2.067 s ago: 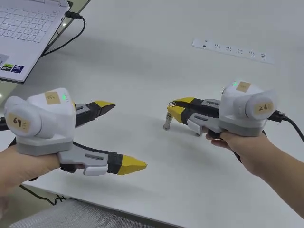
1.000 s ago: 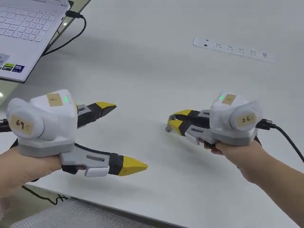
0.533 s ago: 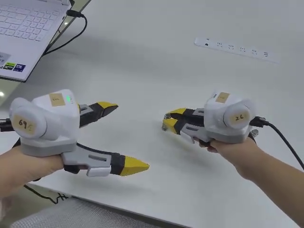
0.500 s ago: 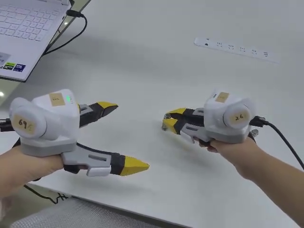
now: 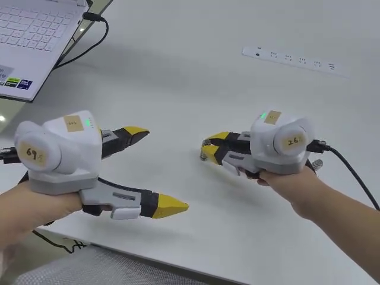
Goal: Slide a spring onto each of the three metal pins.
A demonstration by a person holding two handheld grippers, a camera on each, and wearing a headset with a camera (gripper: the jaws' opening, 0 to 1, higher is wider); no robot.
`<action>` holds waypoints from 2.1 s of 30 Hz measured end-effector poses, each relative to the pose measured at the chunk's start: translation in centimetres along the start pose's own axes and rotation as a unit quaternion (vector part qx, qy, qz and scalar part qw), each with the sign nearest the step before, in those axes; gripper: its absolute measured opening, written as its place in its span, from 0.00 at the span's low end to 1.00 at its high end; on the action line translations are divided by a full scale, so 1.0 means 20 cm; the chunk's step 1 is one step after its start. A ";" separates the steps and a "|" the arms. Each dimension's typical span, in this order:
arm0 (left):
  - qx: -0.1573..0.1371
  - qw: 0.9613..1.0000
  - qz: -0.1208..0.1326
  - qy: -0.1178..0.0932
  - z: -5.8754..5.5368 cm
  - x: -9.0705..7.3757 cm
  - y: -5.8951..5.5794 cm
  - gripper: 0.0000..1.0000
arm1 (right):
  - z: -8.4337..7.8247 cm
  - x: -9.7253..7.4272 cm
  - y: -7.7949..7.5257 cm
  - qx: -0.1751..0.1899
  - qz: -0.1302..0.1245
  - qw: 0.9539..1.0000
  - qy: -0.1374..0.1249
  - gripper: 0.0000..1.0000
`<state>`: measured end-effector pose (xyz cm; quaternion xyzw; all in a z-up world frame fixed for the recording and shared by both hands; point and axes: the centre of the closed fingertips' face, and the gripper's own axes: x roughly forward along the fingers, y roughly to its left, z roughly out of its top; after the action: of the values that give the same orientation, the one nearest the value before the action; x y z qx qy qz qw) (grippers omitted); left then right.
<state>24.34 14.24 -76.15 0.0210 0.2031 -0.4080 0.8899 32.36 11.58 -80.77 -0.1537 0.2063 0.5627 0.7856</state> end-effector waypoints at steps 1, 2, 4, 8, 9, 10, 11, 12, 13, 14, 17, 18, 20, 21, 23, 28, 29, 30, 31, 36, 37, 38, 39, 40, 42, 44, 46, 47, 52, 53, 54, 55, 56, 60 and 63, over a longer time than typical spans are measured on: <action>0.000 1.000 0.000 0.000 0.00 0.00 0.00 0.93 | 0.00 0.00 0.01 0.001 0.005 1.000 -0.003 0.09; 0.000 1.000 0.000 -0.001 0.00 0.00 0.00 0.93 | 0.00 0.00 0.01 0.003 0.007 1.000 -0.002 0.09; 0.000 1.000 0.003 -0.001 0.00 0.00 0.01 0.93 | 0.01 0.00 0.01 0.003 0.006 1.000 -0.003 0.11; 0.000 1.000 0.004 -0.002 0.01 -0.01 0.02 0.93 | 0.01 0.01 0.02 -0.001 0.004 1.000 -0.004 0.14; -0.001 1.000 0.005 -0.002 0.01 -0.01 0.02 0.93 | 0.02 0.01 0.01 -0.003 0.003 1.000 -0.005 0.16; -0.001 1.000 0.005 -0.003 0.01 -0.01 0.02 0.93 | 0.02 0.01 0.01 -0.002 0.000 1.000 -0.005 0.20; -0.001 1.000 0.005 -0.003 0.01 -0.01 0.02 0.93 | 0.02 0.01 0.01 0.000 0.000 1.000 -0.008 0.21; -0.001 1.000 0.005 -0.003 0.01 -0.01 0.02 0.93 | 0.03 0.01 0.01 0.000 0.001 1.000 -0.009 0.21; -0.001 1.000 0.004 -0.003 0.01 -0.01 0.02 0.93 | 0.03 0.01 0.01 0.001 0.002 1.000 -0.007 0.21; 0.000 1.000 0.005 -0.002 0.01 -0.01 0.02 0.93 | 0.03 0.01 0.01 0.002 0.000 1.000 -0.007 0.22; 0.000 1.000 0.004 -0.003 0.01 -0.01 0.02 0.94 | 0.05 0.01 0.02 0.009 0.005 1.000 -0.015 0.24; 0.000 1.000 0.005 -0.003 0.02 -0.01 0.02 0.94 | 0.06 0.00 0.02 0.009 0.006 1.000 -0.017 0.25; 0.001 1.000 0.005 -0.002 0.02 -0.01 0.02 0.94 | 0.07 0.00 0.03 0.006 0.007 1.000 -0.020 0.26; 0.001 1.000 0.005 -0.002 0.02 -0.01 0.02 0.94 | 0.07 -0.01 0.03 0.006 0.007 1.000 -0.021 0.27; 0.002 1.000 0.005 -0.002 0.03 -0.01 0.02 0.94 | 0.09 -0.02 0.02 0.008 0.006 1.000 -0.027 0.28; 0.006 1.000 0.003 -0.002 0.05 0.00 0.01 0.94 | 0.10 -0.04 0.02 0.019 0.005 0.999 -0.032 0.33; 0.007 1.000 0.003 -0.002 0.05 0.00 0.01 0.94 | 0.10 -0.05 0.02 0.018 0.003 0.999 -0.034 0.34; 0.007 1.000 0.003 -0.002 0.05 0.00 0.01 0.94 | 0.11 -0.05 0.02 0.018 0.003 0.999 -0.036 0.36; 0.008 1.000 0.003 -0.002 0.06 0.01 0.01 0.94 | 0.12 -0.06 0.02 0.019 0.005 0.999 -0.040 0.36; 0.012 1.000 0.003 -0.010 0.11 0.03 0.01 0.95 | 0.13 -0.11 0.04 0.009 0.009 0.999 -0.043 0.40; 0.013 1.000 0.004 -0.011 0.12 0.03 0.01 0.95 | 0.13 -0.13 0.04 0.008 0.009 0.999 -0.046 0.41; 0.014 1.000 0.003 -0.012 0.12 0.03 0.01 0.95 | 0.13 -0.14 0.04 0.008 0.008 0.999 -0.046 0.42; 0.014 1.000 0.004 -0.012 0.13 0.04 0.01 0.95 | 0.12 -0.16 0.03 0.011 0.006 0.999 -0.048 0.43; 0.015 1.000 0.003 -0.012 0.13 0.04 0.01 0.96 | 0.13 -0.17 0.03 0.015 0.005 0.999 -0.052 0.45; 0.016 1.000 0.003 -0.011 0.14 0.05 0.00 0.96 | 0.13 -0.21 0.01 0.025 -0.001 0.998 -0.059 0.48; 0.020 1.000 0.001 -0.009 0.15 0.06 -0.01 0.96 | 0.14 -0.25 -0.01 0.028 -0.009 0.998 -0.063 0.51; 0.020 1.000 -0.001 -0.010 0.16 0.06 -0.02 0.96 | 0.14 -0.29 -0.02 0.037 -0.010 0.997 -0.072 0.53; 0.021 1.000 -0.002 -0.010 0.16 0.06 -0.02 0.97 | 0.14 -0.30 -0.02 0.037 -0.013 0.997 -0.073 0.55; 0.025 1.000 -0.003 -0.010 0.17 0.07 -0.03 0.97 | 0.13 -0.40 -0.02 0.039 -0.020 0.996 -0.081 0.59; 0.026 1.000 -0.004 -0.009 0.17 0.07 -0.03 0.97 | 0.13 -0.42 -0.01 0.036 -0.022 0.996 -0.084 0.61; 0.028 1.000 -0.004 -0.010 0.18 0.08 -0.03 0.97 | 0.13 -0.44 0.00 0.033 -0.024 0.995 -0.086 0.63; 0.028 1.000 -0.005 -0.011 0.19 0.08 -0.03 0.97 | 0.12 -0.46 0.01 0.031 -0.023 0.996 -0.087 0.65; 0.029 0.999 -0.005 -0.012 0.19 0.09 -0.04 0.97 | 0.12 -0.49 0.01 0.029 -0.024 0.995 -0.089 0.66; 0.030 0.999 -0.006 -0.016 0.22 0.11 -0.05 0.97 | 0.10 -0.56 0.03 0.023 -0.031 0.995 -0.089 0.72; 0.031 0.999 -0.008 -0.020 0.23 0.13 -0.06 0.98 | 0.09 -0.61 0.02 0.033 -0.039 0.994 -0.099 0.79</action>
<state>26.49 10.62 -72.73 0.0388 0.1729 -0.4214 0.8894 28.76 2.56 -73.10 -0.0794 0.1397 0.5374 0.8279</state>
